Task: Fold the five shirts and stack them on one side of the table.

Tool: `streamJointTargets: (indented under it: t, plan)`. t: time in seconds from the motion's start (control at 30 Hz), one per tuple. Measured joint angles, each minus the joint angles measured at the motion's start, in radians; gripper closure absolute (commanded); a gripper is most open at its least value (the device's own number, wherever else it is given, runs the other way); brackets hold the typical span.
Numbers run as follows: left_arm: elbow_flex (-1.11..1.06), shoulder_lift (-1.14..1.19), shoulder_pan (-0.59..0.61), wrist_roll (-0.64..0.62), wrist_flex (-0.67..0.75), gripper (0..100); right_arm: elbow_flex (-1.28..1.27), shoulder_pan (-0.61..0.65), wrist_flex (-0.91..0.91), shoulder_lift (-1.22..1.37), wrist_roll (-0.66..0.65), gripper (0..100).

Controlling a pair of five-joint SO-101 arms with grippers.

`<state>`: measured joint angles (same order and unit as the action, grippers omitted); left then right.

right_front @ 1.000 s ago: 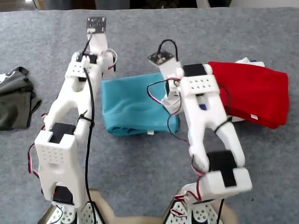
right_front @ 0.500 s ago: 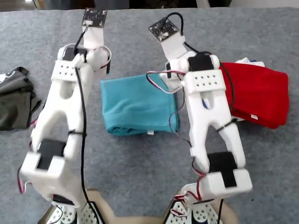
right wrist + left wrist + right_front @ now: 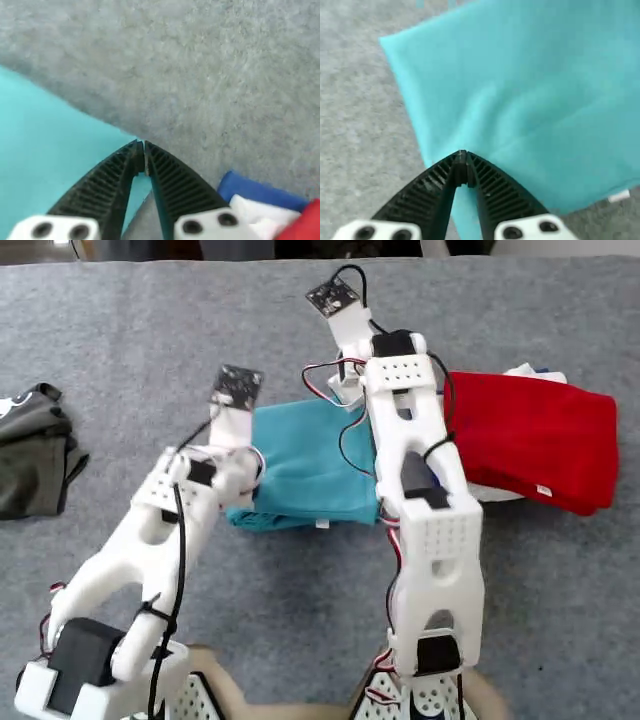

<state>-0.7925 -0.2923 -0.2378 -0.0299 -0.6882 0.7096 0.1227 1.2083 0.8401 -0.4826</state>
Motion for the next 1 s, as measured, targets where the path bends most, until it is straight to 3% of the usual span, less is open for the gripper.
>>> streamJointTargets:
  t: [0.2,0.57,0.73,1.0]
  plan:
    - [-0.158,-0.114,-0.074,0.02,0.011,97,0.224,-0.023,0.031,0.229,0.002,98.4]
    - [-0.307,-0.167,-0.021,0.064,0.146,97,0.594,-0.026,0.218,0.404,0.0,98.4]
    - [-0.178,-0.167,-0.018,0.064,0.035,97,0.753,-0.028,0.304,0.433,0.0,98.4]
    - [0.203,-0.166,0.0,0.064,-0.216,97,0.919,-0.043,0.425,0.442,0.0,98.4]
